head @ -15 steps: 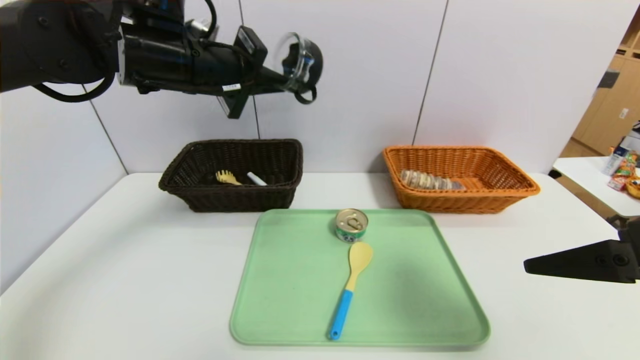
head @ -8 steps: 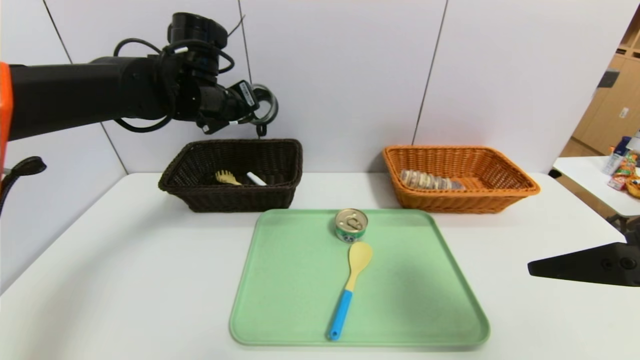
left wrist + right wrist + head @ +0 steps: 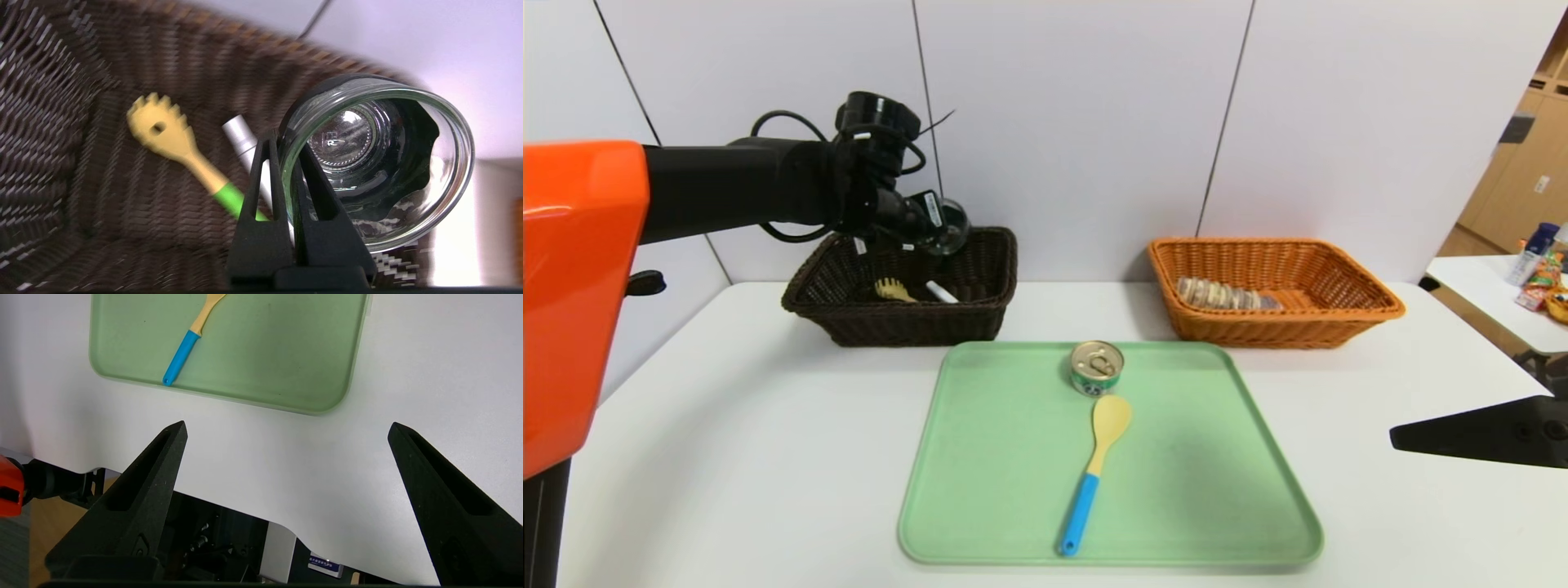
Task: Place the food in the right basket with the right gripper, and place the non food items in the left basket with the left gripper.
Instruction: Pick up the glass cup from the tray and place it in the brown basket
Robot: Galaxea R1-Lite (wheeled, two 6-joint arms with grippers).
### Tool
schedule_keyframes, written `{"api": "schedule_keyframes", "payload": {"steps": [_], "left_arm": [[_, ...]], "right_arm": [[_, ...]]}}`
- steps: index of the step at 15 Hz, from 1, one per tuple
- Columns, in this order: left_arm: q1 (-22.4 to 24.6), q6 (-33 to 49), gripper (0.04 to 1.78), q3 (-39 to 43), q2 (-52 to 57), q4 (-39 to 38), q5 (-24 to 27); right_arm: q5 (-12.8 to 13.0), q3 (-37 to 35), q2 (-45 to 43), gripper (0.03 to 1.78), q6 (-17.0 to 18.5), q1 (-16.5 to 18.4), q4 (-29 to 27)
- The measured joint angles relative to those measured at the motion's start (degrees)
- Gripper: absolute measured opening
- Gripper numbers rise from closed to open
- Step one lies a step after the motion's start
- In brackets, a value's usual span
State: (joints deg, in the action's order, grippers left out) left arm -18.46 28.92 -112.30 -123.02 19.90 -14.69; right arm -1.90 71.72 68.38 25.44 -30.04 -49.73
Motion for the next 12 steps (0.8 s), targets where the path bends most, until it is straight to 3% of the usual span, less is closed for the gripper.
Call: {"api": "schedule_keyframes", "payload": {"steps": [12], "left_arm": [[1.26, -1.77, 0.10, 0.09, -2.89, 1.90, -0.07]], "right_arm": [[0.00, -0.06, 0.12, 1.70, 0.11, 0.02, 0.00]]}}
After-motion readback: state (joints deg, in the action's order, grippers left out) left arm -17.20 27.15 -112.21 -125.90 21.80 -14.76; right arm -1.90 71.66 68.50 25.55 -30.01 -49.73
